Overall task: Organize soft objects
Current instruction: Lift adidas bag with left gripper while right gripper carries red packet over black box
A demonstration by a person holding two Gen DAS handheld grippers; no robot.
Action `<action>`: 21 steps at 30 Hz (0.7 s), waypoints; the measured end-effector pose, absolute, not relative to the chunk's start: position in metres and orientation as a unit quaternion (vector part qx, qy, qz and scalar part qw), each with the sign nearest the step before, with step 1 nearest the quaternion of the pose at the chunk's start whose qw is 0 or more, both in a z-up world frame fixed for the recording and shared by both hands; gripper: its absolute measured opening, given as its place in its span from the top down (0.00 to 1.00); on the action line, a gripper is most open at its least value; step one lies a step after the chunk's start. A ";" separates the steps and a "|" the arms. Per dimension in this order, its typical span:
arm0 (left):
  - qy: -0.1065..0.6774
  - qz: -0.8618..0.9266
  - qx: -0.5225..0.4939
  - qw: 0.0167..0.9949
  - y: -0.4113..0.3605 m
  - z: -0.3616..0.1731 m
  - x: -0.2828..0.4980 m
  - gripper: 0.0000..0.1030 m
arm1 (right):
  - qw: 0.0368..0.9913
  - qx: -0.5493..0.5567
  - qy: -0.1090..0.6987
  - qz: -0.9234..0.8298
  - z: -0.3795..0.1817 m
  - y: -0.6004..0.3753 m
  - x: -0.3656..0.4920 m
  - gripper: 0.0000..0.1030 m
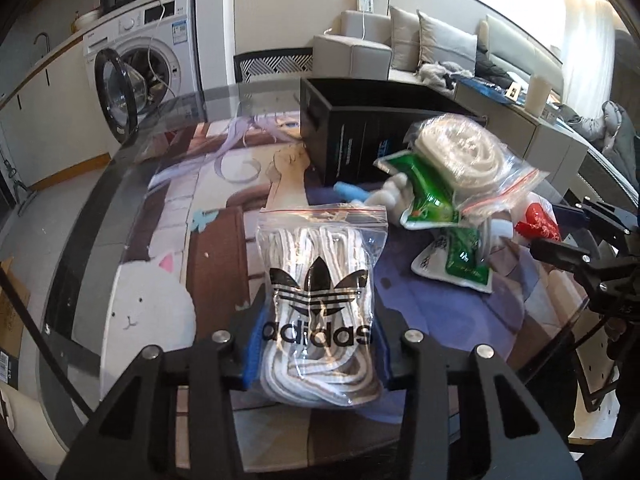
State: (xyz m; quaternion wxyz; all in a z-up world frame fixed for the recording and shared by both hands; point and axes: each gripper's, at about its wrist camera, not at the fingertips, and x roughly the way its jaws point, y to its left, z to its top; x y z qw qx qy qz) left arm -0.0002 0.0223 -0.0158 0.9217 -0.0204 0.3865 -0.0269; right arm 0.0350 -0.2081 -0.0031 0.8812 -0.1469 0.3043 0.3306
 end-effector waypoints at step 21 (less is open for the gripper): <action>0.287 -0.056 -0.023 0.956 0.010 0.059 0.049 0.59 | 0.912 -0.118 0.227 0.321 0.077 -0.199 0.057 0.48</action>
